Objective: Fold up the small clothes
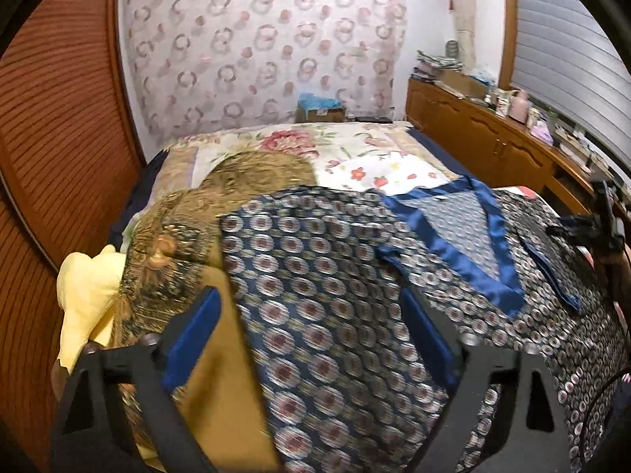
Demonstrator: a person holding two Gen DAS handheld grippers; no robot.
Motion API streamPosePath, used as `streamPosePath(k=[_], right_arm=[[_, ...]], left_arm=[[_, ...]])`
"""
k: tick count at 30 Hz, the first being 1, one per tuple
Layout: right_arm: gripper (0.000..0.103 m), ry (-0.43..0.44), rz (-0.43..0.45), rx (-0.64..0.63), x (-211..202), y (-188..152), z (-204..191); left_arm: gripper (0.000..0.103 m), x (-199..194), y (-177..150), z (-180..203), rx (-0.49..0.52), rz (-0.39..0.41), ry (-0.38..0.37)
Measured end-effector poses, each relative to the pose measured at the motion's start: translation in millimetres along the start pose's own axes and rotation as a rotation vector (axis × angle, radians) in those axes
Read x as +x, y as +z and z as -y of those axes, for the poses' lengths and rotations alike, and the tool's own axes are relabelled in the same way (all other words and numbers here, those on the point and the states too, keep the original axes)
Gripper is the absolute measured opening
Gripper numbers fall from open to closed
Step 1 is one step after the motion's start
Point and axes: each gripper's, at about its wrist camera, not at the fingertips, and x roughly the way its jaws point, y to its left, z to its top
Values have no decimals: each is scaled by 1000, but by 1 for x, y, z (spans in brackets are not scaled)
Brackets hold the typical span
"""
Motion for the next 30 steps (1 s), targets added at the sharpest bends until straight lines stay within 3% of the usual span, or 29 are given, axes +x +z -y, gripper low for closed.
streamPosePath(k=[3,9,14,22,27,30], right_arm=[[52,20,14,-3,2,-1,0],[52,32,13,7,-1,-4,5],[53,34,13,8,-2,-5,5],[53,48,-1,6,4,4,14],[53,51,-11,20,12,14,22],[53,63,-11,21,15,19,23]], left_arm=[[68,13,6,-17,-25,-20,12],[52,38,19,-35,-56,-66,15],[46,49,26,-41,-64,-90,-2],[46,67,29,-49,-85,-126,-7],[17,64,33,-43,-75,-109,-39],[7,57,36,-40,-64,-82,-47]])
